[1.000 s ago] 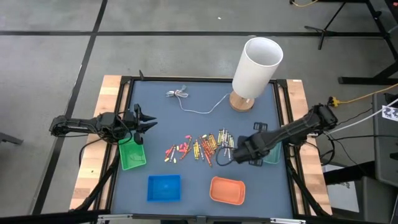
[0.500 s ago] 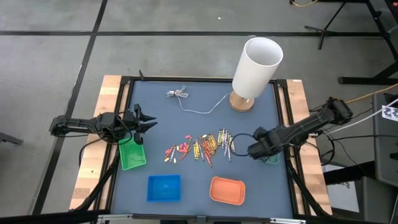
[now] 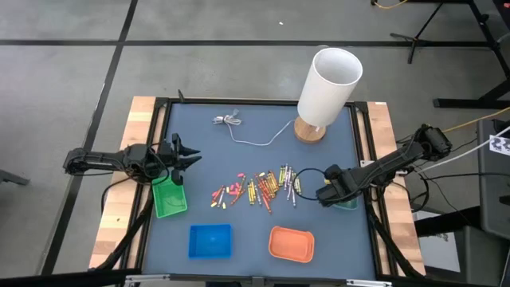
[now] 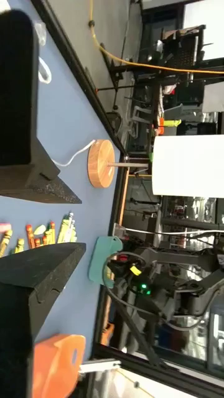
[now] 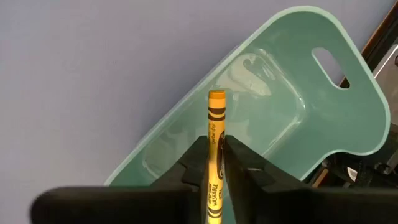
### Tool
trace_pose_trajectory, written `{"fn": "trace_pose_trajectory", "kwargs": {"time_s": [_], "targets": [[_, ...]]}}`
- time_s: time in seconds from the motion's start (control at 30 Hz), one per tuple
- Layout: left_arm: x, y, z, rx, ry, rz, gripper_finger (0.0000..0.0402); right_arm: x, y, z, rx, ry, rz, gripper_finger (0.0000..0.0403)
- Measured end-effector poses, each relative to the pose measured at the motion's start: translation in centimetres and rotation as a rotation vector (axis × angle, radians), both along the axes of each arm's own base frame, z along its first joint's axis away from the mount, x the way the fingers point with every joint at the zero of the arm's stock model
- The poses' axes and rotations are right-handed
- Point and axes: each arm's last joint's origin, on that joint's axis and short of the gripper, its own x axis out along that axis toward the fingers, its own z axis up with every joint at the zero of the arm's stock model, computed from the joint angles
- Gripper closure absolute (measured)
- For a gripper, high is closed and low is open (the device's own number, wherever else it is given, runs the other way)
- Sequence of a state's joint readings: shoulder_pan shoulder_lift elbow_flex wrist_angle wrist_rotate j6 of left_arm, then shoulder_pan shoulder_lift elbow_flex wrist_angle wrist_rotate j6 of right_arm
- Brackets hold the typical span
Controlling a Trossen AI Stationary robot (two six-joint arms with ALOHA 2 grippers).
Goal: Sort crayons
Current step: Put the yellow crayon into the dark green bin, then put the orange crayon into the green bin
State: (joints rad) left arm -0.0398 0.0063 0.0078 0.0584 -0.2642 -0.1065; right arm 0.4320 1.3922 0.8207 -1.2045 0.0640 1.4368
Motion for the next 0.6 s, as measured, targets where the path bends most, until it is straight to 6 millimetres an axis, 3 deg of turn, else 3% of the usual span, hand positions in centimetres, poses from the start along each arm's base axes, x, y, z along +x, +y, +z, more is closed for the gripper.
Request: {"fn": "trace_pose_trajectory", "kwargs": {"time_s": [0.27,0.6], "targets": [[0.02,-0.11,0.03,-0.048,-0.014,-0.042,0.0305,0.02,-0.05,0.0,-0.016,-0.007,0.009,0.0281],[0.61,-0.16,0.4,-0.074,-0.024,-0.054,0.0307,-0.16,0.03,0.22,0.034,0.004,0.003,0.0274]]}}
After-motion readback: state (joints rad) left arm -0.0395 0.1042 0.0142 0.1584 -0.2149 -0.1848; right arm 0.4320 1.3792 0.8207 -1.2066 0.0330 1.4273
